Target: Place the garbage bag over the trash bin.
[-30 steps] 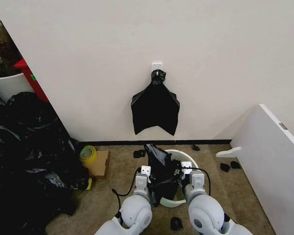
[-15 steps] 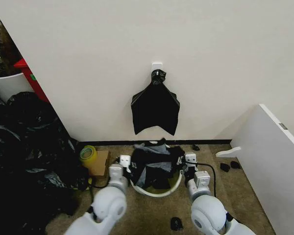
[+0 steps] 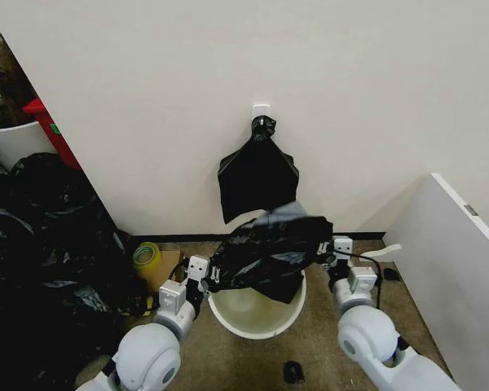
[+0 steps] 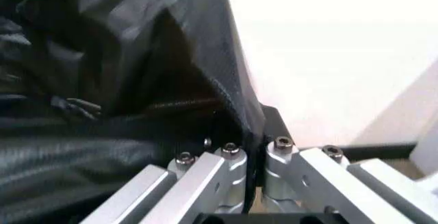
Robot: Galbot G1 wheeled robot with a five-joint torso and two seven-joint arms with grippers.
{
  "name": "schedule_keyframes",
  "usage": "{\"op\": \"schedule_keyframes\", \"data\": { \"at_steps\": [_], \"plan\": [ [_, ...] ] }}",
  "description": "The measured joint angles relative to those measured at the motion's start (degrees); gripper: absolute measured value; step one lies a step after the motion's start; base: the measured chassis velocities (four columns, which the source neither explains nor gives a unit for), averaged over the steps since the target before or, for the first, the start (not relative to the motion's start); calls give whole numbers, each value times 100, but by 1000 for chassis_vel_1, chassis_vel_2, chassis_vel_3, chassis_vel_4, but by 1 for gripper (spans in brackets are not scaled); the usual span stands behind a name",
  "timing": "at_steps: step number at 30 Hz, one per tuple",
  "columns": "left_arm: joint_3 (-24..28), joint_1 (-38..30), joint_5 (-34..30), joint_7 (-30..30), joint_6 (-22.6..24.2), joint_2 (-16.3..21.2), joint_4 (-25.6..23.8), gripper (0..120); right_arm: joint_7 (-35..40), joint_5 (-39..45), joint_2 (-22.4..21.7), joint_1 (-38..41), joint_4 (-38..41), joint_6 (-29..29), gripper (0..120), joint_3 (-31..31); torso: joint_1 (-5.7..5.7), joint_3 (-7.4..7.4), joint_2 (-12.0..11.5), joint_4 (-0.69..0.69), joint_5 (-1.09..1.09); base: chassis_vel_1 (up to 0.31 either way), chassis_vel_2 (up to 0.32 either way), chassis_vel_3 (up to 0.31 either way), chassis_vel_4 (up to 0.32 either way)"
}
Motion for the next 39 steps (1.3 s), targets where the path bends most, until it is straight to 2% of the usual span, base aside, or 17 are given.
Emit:
{"op": "schedule_keyframes", "data": {
  "at_steps": [3, 8, 10, 16, 21, 25, 31, 33, 34, 35, 38, 39],
  "plan": [
    [-38, 41, 48, 274, -485, 14, -65, 3, 106, 333, -33, -80, 76, -262, 0, 87, 0, 0, 0, -1, -1, 0, 0, 0, 0],
    [-211, 3, -294, 286, -738, 46, -139, 3, 215, 690, -80, -284, 227, -555, 0, 149, 0, 0, 0, -1, -2, 0, 0, 0, 0],
    [-430, -53, -491, 285, -829, 69, -164, 3, 406, 1022, -80, -411, 420, -951, 0, 139, 0, 0, 0, 0, -1, 0, 0, 0, 0],
    [-756, -245, -1028, 132, -852, 57, -149, 3, 722, 1584, -102, -738, 1082, -1701, 0, -34, 0, 0, 0, -1, -1, 0, 0, 0, 0],
    [-871, -328, -1360, 75, -772, -31, -58, 3, 767, 1732, -212, -1071, 1442, -2002, 0, -281, 0, 0, 0, -2, -2, 0, 0, 0, 0],
    [-920, -357, -1482, 27, -709, -130, -56, 3, 782, 1878, -111, -1186, 1560, -2156, 0, -413, 0, 0, 0, 0, -1, 0, 0, 0, 0],
    [-1030, -389, -1590, -156, -640, -284, -56, 3, 660, 1713, -45, -1339, 1719, -2124, 0, -559, 0, 0, 0, -1, -1, 0, 0, 0, 0],
    [-1095, -374, -1601, -197, -630, -317, -38, 3, 500, 1262, -93, -1428, 1835, -1954, 3, -620, 0, 0, 0, 0, -2, 0, 0, 0, 0],
    [-1126, -351, -1592, -210, -632, -331, -31, 3, 287, 817, -134, -1487, 1838, -1643, 7, -634, 0, 0, 0, -1, -1, 0, 0, 0, 0],
    [-1126, -351, -1592, -210, -632, -331, -31, 3, 287, 817, -134, -1487, 1838, -1643, 7, -634, 0, 0, 0, -1, -1, 0, 0, 0, 0],
    [-1126, -281, -1499, -209, -633, -387, -24, 3, -337, -115, -175, -1512, 1560, -399, 23, -530, 0, 0, 0, -1, -1, 0, 0, 0, 0],
    [-1126, -281, -1499, -209, -633, -387, -24, 3, -337, -115, -175, -1512, 1560, -399, 23, -530, 0, 0, 0, -1, -1, 0, 0, 0, 0]
  ]
}}
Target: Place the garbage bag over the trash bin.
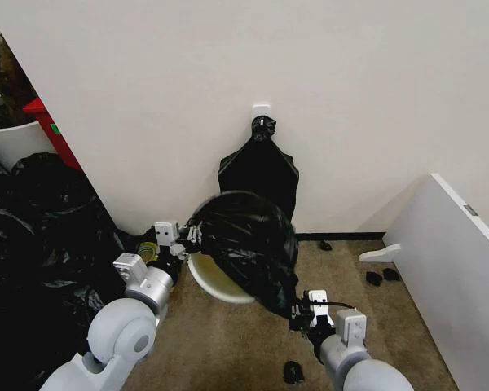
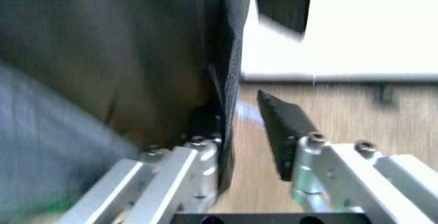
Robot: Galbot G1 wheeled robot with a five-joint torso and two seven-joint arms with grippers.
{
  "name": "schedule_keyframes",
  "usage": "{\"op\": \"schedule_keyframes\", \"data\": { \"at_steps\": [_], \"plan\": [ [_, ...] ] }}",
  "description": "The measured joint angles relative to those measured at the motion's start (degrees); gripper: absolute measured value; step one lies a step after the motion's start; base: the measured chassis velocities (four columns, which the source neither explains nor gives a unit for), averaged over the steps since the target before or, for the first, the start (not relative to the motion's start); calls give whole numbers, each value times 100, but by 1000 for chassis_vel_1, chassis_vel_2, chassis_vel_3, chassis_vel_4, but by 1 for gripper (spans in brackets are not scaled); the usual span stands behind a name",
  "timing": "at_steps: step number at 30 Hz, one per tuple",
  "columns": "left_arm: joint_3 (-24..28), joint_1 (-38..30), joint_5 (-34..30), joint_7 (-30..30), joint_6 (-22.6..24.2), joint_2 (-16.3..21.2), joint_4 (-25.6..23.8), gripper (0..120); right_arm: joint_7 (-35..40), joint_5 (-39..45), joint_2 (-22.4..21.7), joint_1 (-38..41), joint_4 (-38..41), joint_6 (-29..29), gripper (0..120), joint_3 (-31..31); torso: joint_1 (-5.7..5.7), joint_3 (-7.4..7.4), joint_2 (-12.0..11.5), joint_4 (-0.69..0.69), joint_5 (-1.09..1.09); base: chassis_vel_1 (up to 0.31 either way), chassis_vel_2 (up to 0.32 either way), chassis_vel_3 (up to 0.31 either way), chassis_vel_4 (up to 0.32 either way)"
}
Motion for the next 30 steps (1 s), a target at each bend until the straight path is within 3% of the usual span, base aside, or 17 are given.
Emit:
{"op": "schedule_keyframes", "data": {
  "at_steps": [4, 6, 9, 13, 18, 21, 24, 28, 30],
  "plan": [
    [54, 17, 111, -18, 0, -78, 45, 3, -197, -202, -32, 34, -202, 654, 41, 133, 0, 0, 0, 1, -1, 0, 0, 0, 0],
    [55, 3, 112, -48, 0, -92, 65, 3, -207, -330, -55, 6, -271, 820, 44, 142, 0, 0, 0, 1, 0, 0, 0, 0, 0],
    [24, -56, 106, -124, 6, -116, 167, 3, -222, -1198, -144, -244, -527, 1571, 57, 131, 0, 0, 0, 0, 0, 0, 0, 0, 0],
    [-66, -100, 99, -213, 20, -119, 317, 3, 291, -1847, -85, -559, -487, 1737, 72, 63, 0, 0, 0, 0, 1, 0, 0, 0, 0],
    [-89, -100, 97, -257, 24, -116, 380, 3, 288, -1573, 21, -780, -9, 2129, 87, -27, 0, 0, 0, 0, -2, 0, 0, 0, 0],
    [-51, -105, 105, -275, 30, -139, 386, 3, -329, -1419, -24, -883, 236, 2481, 98, -178, 0, 0, 0, 0, -2, 0, 0, 0, 0],
    [-19, -112, 101, -288, 43, -150, 385, 3, -718, -1444, -64, -861, 210, 2513, 99, -232, 0, 0, 0, 0, -1, 0, 0, 0, 0],
    [21, -125, 80, -316, 70, -150, 362, 3, -1155, -1692, -96, -824, 32, 2494, 88, -300, 0, 0, 0, 1, 1, 0, 0, 0, 0],
    [39, -132, 45, -335, 85, -144, 332, 3, -1181, -1837, -30, -733, -57, 2267, 77, -387, 0, 0, 0, 0, 0, 0, 0, 0, 0]
  ]
}}
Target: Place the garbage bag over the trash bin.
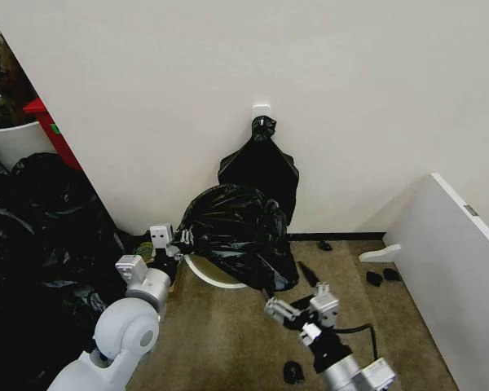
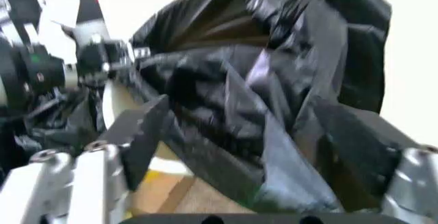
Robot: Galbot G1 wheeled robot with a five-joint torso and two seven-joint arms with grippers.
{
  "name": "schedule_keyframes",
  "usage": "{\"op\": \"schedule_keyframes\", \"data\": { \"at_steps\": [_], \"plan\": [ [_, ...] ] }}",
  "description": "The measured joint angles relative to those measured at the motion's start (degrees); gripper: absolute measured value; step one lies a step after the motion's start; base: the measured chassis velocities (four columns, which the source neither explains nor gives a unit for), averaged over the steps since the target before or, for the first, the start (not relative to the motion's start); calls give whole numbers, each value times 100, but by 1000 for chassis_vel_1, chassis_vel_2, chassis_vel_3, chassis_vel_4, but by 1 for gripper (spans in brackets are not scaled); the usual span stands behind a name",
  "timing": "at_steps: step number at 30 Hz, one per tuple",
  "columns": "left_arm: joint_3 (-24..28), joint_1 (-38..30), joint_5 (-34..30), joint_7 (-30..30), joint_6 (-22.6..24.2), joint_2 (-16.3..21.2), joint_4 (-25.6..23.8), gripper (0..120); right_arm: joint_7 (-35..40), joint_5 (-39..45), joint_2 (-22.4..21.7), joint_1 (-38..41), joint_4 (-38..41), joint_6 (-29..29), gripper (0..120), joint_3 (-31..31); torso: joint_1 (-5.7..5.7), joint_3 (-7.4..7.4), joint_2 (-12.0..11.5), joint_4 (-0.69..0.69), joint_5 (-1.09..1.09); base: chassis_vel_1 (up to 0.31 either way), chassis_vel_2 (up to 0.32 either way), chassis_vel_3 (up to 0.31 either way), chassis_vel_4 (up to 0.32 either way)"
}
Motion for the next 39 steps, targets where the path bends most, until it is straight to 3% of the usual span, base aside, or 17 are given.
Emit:
{"op": "schedule_keyframes", "data": {
  "at_steps": [2, 6, 13, 17, 22, 29, 39],
  "plan": [
    [6, 0, -16, -8, 9, 0, -15, 3, 37, -6, 36, 49, -33, -79, 73, -21, 0, 0, 0, 0, 1, 0, 0, 0, 0],
    [34, 9, -48, -34, 43, -6, -100, 3, 224, -35, 150, 192, -124, -369, 54, -83, 0, 0, 0, 0, 1, 0, 0, 0, 0],
    [45, 4, -77, -74, 71, -14, -112, 3, 217, -174, 152, 211, -234, -342, 31, -64, 0, 0, 0, 0, 0, 0, 0, 0, 0],
    [50, 9, -81, -93, 81, -34, -112, 3, 72, -363, 170, 233, -372, -147, 18, -53, 0, 0, 0, 0, 0, 0, 0, 0, 0],
    [34, 33, -116, -134, 109, -46, -140, 3, -589, -665, 237, 245, -698, 584, 0, -44, 0, 0, 0, 0, 0, 0, 0, 0, 0],
    [-93, 55, -350, -225, 223, -30, -271, 3, -2318, -1234, 418, 448, -1461, 2224, 0, 148, 0, 0, 0, 0, 0, 0, 0, 0, 0],
    [-232, 42, -1133, -520, 638, -89, -706, 3, -3237, -2314, 798, 920, -2139, 2928, 0, 426, 0, 0, 0, 0, 1, 0, 0, 0, 0]
  ]
}}
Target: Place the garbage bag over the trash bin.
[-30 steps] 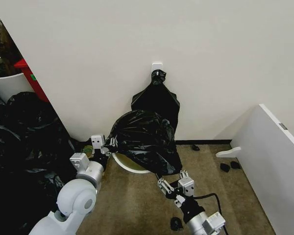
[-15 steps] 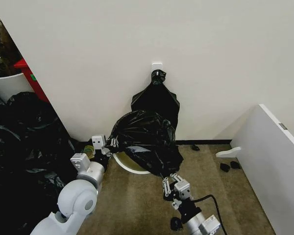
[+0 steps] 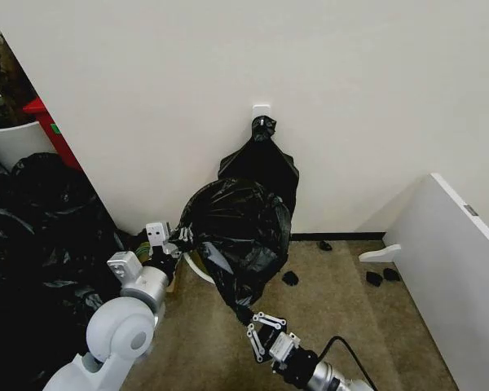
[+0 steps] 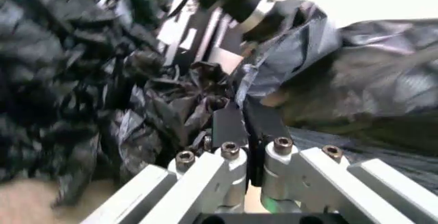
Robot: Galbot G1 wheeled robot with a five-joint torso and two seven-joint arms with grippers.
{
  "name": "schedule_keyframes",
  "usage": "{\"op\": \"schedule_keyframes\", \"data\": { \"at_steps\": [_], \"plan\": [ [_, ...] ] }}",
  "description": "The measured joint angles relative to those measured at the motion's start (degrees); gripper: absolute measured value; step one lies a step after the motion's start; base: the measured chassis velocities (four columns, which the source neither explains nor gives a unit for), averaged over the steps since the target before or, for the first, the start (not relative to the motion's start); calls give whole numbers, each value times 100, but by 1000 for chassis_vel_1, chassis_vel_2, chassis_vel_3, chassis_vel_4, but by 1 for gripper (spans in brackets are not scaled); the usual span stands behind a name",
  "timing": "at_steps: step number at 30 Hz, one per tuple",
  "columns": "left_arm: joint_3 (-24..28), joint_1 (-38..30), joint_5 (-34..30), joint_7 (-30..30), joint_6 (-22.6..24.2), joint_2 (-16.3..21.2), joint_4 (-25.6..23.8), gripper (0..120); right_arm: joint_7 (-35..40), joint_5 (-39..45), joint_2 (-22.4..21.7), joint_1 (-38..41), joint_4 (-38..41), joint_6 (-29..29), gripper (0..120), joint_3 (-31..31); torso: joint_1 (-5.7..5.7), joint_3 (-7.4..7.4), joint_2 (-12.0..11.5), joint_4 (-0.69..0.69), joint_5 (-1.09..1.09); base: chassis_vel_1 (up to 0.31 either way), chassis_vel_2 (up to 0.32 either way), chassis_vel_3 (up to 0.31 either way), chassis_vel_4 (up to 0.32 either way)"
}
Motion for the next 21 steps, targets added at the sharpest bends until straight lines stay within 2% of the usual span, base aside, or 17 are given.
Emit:
{"op": "schedule_keyframes", "data": {
  "at_steps": [4, 6, 11, 13, 16, 19, 21],
  "plan": [
    [13, -3, -204, -116, 150, -46, -161, 3, -46, -746, 154, 184, -281, 157, 0, 177, 0, 0, 0, 0, -1, 0, 0, 0, 0],
    [25, -2, -311, -184, 245, -63, -256, 3, -35, -1405, 252, 329, -552, 314, 0, 392, 0, 0, 0, 0, -1, 0, 0, 0, 0],
    [-7, 1, -584, -311, 439, -61, -398, 3, 16, -1957, 313, 467, -885, 420, 0, 647, 0, 0, 0, 0, 1, 0, 0, 0, 0],
    [-27, 4, -734, -375, 558, -62, -475, 3, 100, -2116, 328, 530, -1034, 432, 0, 743, 0, 0, 0, 0, -2, 0, 0, 0, 0],
    [-48, 13, -858, -442, 757, -60, -566, 3, 629, -2598, 342, 736, -1458, 329, 0, 1107, 0, 0, 0, 0, -1, 0, 0, 0, 0],
    [-49, 9, -789, -431, 755, -48, -538, 3, 958, -2665, 271, 833, -1663, 249, 0, 1346, 0, 0, 0, 0, 0, 0, 0, 0, 0],
    [-50, 2, -619, -374, 640, -33, -463, 3, 1110, -2230, 112, 818, -1706, 221, 0, 1349, 0, 0, 0, -1, -1, 0, 0, 0, 0]
  ]
}}
